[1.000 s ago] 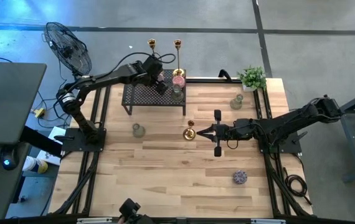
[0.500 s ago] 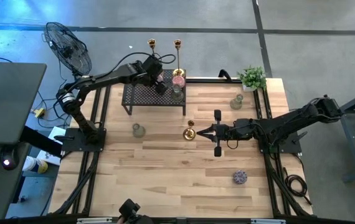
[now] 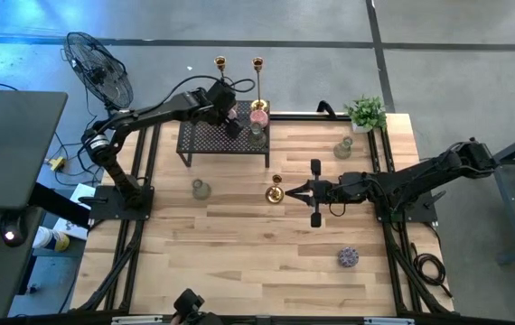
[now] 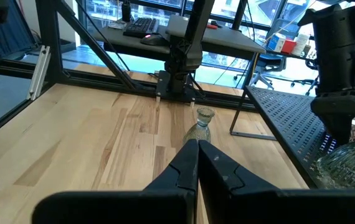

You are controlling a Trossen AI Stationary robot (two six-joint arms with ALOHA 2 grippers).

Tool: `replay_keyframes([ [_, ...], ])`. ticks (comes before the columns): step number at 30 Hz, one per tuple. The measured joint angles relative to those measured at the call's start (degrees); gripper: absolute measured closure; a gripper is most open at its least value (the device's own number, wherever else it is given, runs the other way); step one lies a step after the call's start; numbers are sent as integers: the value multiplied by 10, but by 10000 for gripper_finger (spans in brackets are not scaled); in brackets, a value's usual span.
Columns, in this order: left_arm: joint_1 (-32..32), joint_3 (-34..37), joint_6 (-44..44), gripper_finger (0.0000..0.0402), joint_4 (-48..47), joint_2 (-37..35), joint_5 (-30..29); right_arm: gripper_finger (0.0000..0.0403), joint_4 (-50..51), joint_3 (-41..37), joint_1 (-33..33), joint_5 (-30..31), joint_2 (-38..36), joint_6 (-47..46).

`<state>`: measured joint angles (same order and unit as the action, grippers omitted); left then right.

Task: Pick & Place candle stick holders
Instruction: Put the left red patterned scented candle on the shelf

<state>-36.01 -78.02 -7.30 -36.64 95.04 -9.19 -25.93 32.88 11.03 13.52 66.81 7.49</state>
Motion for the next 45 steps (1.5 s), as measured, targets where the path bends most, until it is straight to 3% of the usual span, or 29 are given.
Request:
replay_keyframes([
  [45, 0, -1, 22, 80, -9, -23, 13, 402, 0, 0, 0, -2, 0, 0],
])
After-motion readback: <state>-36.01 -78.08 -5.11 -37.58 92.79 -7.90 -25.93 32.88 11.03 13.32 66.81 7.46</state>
